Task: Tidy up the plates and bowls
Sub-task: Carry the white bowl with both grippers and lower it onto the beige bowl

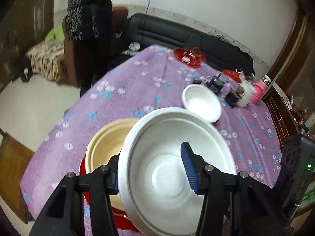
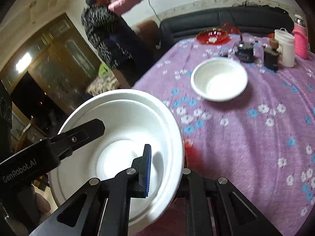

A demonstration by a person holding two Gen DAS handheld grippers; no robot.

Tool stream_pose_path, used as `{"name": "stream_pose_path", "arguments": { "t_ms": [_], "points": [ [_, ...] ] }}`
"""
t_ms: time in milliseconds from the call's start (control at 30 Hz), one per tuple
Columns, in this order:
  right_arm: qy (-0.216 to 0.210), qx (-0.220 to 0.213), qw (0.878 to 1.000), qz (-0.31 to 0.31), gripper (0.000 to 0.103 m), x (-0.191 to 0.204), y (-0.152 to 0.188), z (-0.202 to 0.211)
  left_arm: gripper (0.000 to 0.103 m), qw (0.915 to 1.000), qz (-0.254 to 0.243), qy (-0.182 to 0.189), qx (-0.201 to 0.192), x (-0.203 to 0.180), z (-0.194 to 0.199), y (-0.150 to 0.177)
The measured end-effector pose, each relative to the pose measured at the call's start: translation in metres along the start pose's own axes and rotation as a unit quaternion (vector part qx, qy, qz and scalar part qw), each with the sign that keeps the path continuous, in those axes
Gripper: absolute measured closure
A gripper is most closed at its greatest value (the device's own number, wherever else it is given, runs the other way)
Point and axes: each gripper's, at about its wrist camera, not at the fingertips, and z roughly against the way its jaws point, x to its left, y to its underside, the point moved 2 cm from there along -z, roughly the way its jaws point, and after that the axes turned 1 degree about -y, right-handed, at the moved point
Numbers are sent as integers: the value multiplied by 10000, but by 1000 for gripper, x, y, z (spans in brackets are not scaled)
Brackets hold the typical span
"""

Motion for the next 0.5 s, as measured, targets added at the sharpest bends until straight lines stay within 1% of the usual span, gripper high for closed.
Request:
{"name": "stream_pose_path", "arguments": {
  "t_ms": [67, 133, 233, 300, 367, 500],
  "points": [
    [101, 35, 9999, 49, 88, 3, 2, -4, 54, 9999, 116, 77, 54, 10, -3, 2],
    [211, -5, 9996, 164, 88, 10, -1, -2, 54, 9996, 204, 186, 28, 14, -1, 0],
    [346, -120, 9985, 407, 88, 25, -10, 5, 54, 9993, 218, 260, -184, 21, 12, -7],
    [394, -164, 9977, 536, 88, 35, -17, 6, 54, 9989, 261, 245, -299, 28, 18, -14],
    [426, -140, 9969, 650, 88, 45, -23, 1, 54, 9988, 342, 195, -299, 36, 17, -19],
    [468, 46, 9962, 733, 88, 55, -22, -19, 54, 9986, 518, -14, -72, 55, -1, -17]
  ]
}}
